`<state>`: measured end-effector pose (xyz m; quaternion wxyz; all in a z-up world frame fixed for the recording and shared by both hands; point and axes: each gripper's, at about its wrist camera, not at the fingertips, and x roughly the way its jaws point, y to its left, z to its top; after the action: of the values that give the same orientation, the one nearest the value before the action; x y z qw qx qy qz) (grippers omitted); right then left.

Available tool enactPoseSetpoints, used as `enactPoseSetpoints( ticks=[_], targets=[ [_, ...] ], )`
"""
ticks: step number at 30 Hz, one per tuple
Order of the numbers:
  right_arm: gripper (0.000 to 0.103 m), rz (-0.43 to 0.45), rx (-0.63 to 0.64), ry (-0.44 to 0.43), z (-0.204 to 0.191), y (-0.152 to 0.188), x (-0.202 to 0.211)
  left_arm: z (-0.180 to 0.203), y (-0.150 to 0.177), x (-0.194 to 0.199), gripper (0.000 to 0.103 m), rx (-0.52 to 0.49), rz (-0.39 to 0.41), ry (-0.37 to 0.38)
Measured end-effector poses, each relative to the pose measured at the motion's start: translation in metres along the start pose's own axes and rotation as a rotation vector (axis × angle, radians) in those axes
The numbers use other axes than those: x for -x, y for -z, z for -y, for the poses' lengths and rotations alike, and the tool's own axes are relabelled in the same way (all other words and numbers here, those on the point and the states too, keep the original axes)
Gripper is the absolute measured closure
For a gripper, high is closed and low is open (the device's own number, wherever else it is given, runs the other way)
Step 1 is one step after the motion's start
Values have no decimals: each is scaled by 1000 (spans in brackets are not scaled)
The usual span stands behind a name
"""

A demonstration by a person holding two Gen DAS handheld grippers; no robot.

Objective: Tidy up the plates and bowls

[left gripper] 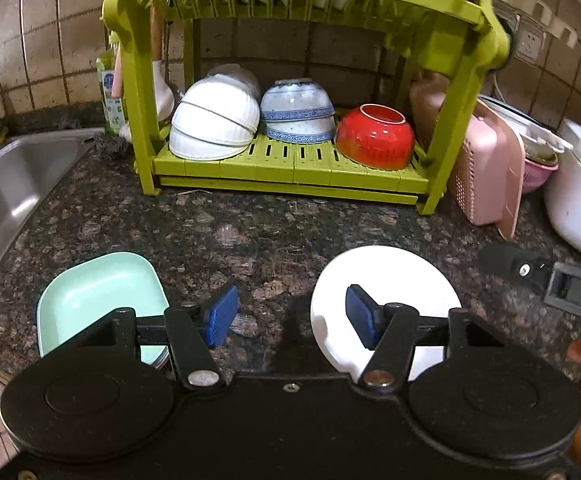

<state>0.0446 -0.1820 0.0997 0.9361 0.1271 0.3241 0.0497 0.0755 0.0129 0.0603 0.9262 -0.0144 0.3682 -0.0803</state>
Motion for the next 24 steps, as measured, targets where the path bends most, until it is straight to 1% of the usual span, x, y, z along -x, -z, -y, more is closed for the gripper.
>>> enactPoseSetpoints(
  ticks=[1,3,7,8,11,16,20,24],
  targets=[
    [53,-30,-9,10,0,-3,-7,-1,-1,-2,43,9,-7,6],
    [54,-70,-7,35,0,-5,-20,-4,-4,-11,48,26,-41,11],
    [54,-96,-28,42,4,3,-32,-4,-4,-25,48,38,-104,58],
    [54,-104,-34,42,6,6,-34,-2,-3,-26,48,33,-107,61],
    [54,-115,-34,58,9,12,-36,6,-1,-28,48,6,-92,32],
    [54,-126,-35,66,13,16,-38,10,0,-31,48,-9,-94,47],
    [54,-125,-19,74,11,18,-39,11,0,-35,48,-21,-92,32],
    [54,-133,-4,72,9,19,-42,12,1,-41,48,-26,-108,26]
  ],
)
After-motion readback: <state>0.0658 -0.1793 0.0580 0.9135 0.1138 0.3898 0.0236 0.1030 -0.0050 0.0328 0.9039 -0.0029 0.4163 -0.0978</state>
